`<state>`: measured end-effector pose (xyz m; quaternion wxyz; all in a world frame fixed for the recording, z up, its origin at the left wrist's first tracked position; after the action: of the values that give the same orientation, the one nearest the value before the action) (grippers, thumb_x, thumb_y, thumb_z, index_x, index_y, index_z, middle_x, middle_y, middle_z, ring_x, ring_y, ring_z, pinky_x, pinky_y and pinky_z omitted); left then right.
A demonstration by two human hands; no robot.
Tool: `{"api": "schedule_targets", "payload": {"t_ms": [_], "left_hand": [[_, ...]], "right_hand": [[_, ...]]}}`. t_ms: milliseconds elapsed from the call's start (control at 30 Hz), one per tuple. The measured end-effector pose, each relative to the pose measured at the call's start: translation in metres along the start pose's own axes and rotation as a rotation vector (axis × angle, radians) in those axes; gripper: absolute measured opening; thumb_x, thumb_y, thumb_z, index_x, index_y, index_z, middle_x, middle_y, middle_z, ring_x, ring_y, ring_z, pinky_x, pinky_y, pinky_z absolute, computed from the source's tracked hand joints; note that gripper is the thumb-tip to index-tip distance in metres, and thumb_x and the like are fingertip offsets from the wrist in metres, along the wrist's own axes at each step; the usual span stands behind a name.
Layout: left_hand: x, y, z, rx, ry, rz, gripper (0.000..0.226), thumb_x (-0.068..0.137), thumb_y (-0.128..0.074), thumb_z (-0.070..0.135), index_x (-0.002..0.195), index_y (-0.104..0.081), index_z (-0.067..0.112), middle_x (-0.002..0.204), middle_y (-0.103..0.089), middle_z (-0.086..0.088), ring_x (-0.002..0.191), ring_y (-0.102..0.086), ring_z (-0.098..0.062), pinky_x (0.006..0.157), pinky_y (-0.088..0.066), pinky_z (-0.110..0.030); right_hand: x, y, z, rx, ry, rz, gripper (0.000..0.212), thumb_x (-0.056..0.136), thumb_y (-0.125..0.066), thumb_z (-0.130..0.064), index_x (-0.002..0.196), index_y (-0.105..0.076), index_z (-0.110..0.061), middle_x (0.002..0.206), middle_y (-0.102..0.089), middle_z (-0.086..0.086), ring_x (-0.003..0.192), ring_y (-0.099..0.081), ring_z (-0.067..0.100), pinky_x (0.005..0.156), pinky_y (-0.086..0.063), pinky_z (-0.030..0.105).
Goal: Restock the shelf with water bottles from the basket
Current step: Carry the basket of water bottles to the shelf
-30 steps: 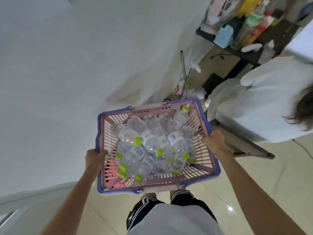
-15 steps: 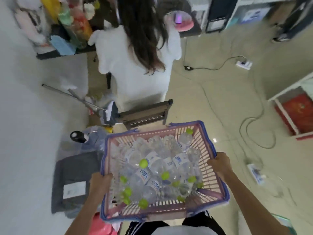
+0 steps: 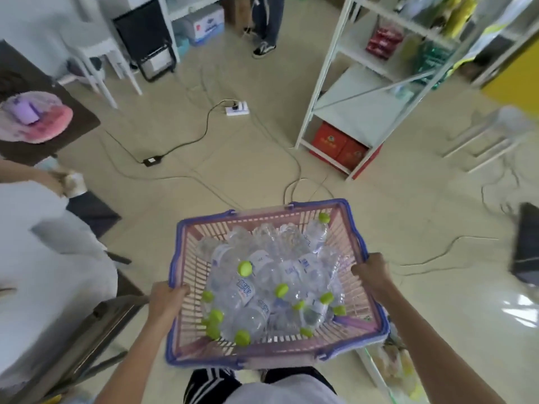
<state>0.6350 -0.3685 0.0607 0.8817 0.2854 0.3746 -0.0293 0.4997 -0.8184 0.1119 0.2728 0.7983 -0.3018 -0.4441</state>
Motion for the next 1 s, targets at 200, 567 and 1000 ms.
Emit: {"api": "schedule_targets", "payload": {"t_ms": [200,567,1000], "left_hand": [[0.099,-0.009,0.134,0.025,-0.075,-0.011,0.014,0.079,-0.072,0.001,0.071,-0.07,0.012,0.074,-0.074,-0.023,0.072,-0.074,-0.036,0.067,-0.058,-0.044],[0.291,0.04,0.383,0.111,-0.12,-0.113,0.019,0.084,-0.069,-0.003,0.069,-0.07,0.009,0.068,-0.072,-0.014,0.073,-0.072,-0.033,0.064,-0.05,-0.033],[0.544,0.011,0.689,0.15,-0.168,0.032,0.011,0.076,-0.074,0.008,0.076,-0.075,-0.003,0.063,-0.07,-0.019,0.064,-0.07,-0.031,0.064,-0.057,-0.045]], "right_hand": [[0.065,0.015,-0.097,0.043,0.019,0.072,0.015,0.069,-0.067,0.004,0.065,-0.054,0.0,0.059,-0.044,0.011,0.053,-0.042,0.02,0.049,-0.03,0.03],[0.196,-0.022,-0.311,0.126,-0.081,0.101,0.011,0.065,-0.067,0.0,0.062,-0.057,0.001,0.052,-0.047,0.008,0.046,-0.042,0.019,0.047,-0.031,0.031],[0.484,-0.053,-0.588,0.17,-0.087,0.07,0.017,0.062,-0.069,-0.005,0.052,-0.055,-0.006,0.044,-0.046,0.003,0.041,-0.045,0.019,0.044,-0.035,0.03]]}}
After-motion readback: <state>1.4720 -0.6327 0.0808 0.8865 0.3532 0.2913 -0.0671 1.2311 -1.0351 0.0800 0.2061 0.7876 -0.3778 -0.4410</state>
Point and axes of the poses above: each hand's wrist, its own x-axis towards the middle knuckle, its own y-axis out of the back of the hand, z = x × y, the point moved 3 cm from there along x, towards the middle knuckle
